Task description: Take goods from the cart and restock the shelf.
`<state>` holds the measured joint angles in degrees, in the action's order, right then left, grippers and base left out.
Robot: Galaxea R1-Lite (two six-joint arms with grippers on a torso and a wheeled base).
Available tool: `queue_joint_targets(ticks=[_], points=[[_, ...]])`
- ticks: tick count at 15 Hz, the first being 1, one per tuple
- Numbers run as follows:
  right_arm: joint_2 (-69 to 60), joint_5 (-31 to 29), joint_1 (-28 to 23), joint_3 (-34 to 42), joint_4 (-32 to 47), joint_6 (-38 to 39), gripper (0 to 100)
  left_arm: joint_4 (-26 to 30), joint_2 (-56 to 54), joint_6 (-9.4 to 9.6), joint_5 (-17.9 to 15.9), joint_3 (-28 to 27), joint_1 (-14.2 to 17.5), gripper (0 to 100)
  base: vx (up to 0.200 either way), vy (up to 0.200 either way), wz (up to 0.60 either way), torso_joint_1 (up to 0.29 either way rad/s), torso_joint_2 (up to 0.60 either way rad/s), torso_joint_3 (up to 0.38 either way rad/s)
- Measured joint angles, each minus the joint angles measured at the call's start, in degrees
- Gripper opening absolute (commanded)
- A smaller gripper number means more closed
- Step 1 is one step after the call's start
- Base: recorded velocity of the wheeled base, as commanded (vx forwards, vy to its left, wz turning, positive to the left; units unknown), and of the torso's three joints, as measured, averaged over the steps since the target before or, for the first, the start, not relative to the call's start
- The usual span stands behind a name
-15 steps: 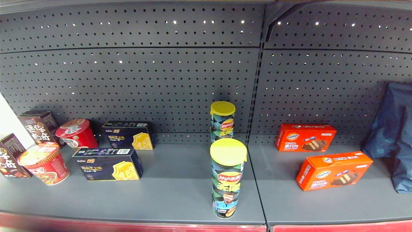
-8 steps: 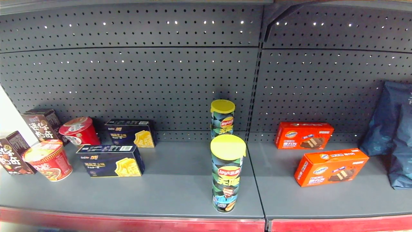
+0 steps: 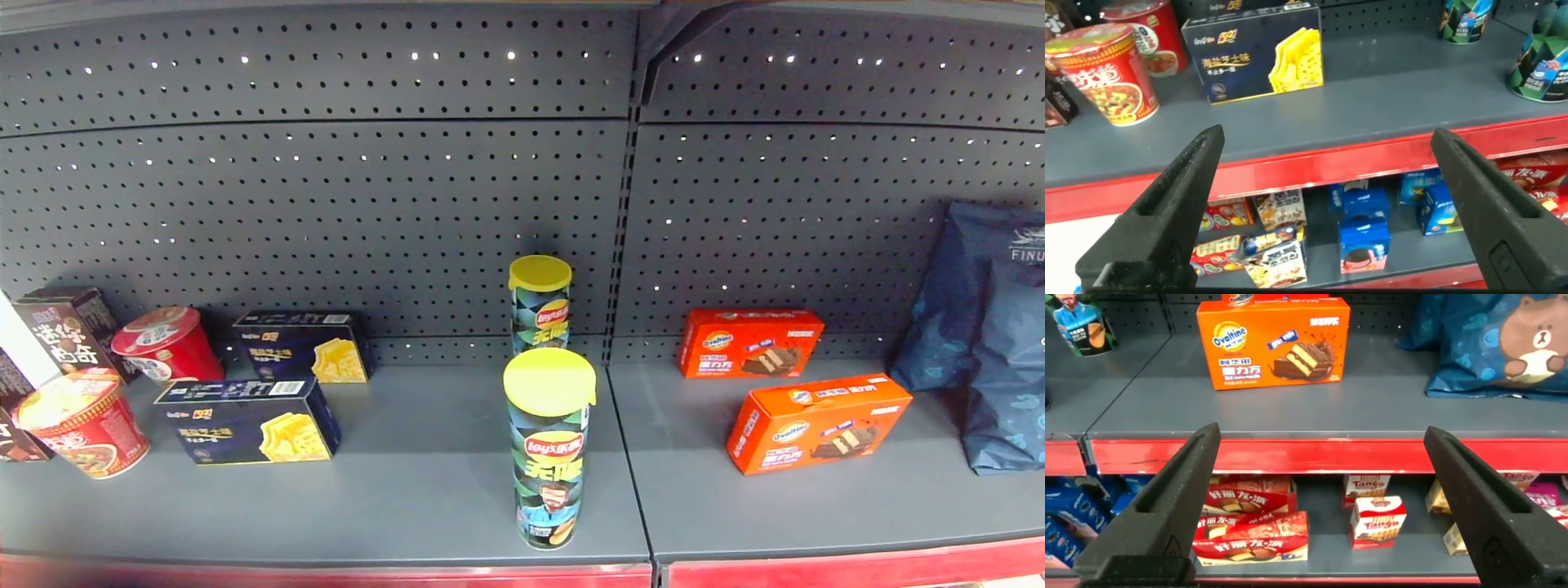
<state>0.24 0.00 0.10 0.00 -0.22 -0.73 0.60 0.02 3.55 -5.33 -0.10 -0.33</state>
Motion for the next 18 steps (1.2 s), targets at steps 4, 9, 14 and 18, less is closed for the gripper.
queue_joint_targets(ticks=[4,9,14,18], points=[[0.0,0.0,0.0,0.0,-0.1,-0.1,100,0.0,0.0,0.04,0.0,0.0,0.0,100,0.000,0.000,0.15,0.002,0.00,0.001],[0.0,-0.1,-0.1,0.0,0.0,0.0,100,0.0,0.0,-0.10,0.0,0.0,0.0,100,0.000,0.000,0.00,0.000,0.00,0.000],[0.0,-0.1,0.0,0.0,0.0,0.1,100,0.0,0.0,-0.02,0.0,0.0,0.0,100,0.000,0.000,0.00,0.000,0.00,0.000],[0.0,-0.1,0.0,0.0,0.0,0.0,100,0.0,0.0,-0.10,0.0,0.0,0.0,100,0.000,0.000,0.00,0.000,0.00,0.000]])
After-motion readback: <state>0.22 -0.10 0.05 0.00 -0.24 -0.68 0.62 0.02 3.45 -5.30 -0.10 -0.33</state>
